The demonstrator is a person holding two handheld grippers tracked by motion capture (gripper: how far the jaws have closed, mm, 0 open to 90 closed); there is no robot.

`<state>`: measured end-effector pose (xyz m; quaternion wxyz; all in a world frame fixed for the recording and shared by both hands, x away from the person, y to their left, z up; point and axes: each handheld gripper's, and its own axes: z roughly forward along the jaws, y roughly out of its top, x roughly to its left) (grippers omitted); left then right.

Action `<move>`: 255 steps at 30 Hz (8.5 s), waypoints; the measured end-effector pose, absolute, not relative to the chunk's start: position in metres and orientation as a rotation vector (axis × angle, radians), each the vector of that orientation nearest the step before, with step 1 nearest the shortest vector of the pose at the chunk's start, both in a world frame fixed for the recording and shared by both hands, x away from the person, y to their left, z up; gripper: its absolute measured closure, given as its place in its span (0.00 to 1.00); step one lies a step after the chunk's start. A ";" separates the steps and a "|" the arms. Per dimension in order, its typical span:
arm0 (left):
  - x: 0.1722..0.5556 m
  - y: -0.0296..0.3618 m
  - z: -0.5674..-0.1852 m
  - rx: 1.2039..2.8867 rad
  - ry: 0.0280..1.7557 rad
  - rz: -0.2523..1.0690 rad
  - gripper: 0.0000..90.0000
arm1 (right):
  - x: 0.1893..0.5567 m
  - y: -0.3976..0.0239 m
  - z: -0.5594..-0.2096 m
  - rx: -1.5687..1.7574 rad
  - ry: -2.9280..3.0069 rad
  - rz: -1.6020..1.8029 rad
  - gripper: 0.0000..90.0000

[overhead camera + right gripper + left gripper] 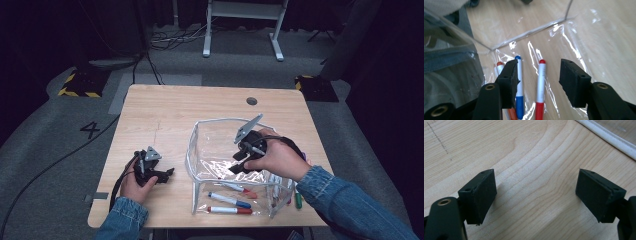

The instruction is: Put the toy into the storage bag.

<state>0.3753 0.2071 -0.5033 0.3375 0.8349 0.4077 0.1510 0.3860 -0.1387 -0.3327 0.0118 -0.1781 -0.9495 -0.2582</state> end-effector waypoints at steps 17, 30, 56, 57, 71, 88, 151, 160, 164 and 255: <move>0.374 0.208 -0.503 2.168 1.089 0.403 0.18 | 0.381 -0.223 -0.292 -0.814 -2.919 -1.083 0.54; 0.372 0.207 -0.503 2.158 1.113 0.410 0.17 | 0.374 -0.282 -0.277 -0.996 -2.861 -1.240 0.54; 0.374 0.204 -0.505 2.147 1.220 0.421 0.00 | 0.366 -0.387 -0.374 -1.592 -2.825 -1.069 0.55; 0.374 0.204 -0.505 2.147 1.220 0.421 0.00 | 0.367 -0.388 -0.384 -1.608 -2.820 -1.037 0.55; 0.374 0.204 -0.505 2.147 1.221 0.421 0.00 | 0.378 -0.410 -0.462 -1.821 -2.687 -0.798 0.63; 0.374 0.204 -0.505 2.147 1.218 0.422 0.00 | 0.382 -0.407 -0.467 -2.037 -2.648 -0.615 0.86; 0.374 0.204 -0.505 2.148 1.218 0.422 0.00 | 0.352 -0.197 -0.264 -0.681 -2.942 -1.149 0.86; 0.374 0.204 -0.505 2.148 1.218 0.422 0.00 | 0.355 -0.160 -0.286 -0.550 -2.945 -0.970 0.86; 0.374 0.204 -0.505 2.147 1.218 0.422 0.00 | 0.360 -0.148 -0.300 -0.519 -2.952 -0.866 0.86; 0.374 0.204 -0.505 2.145 1.226 0.423 0.00 | 0.368 -0.324 -0.299 -1.175 -2.972 -0.996 0.52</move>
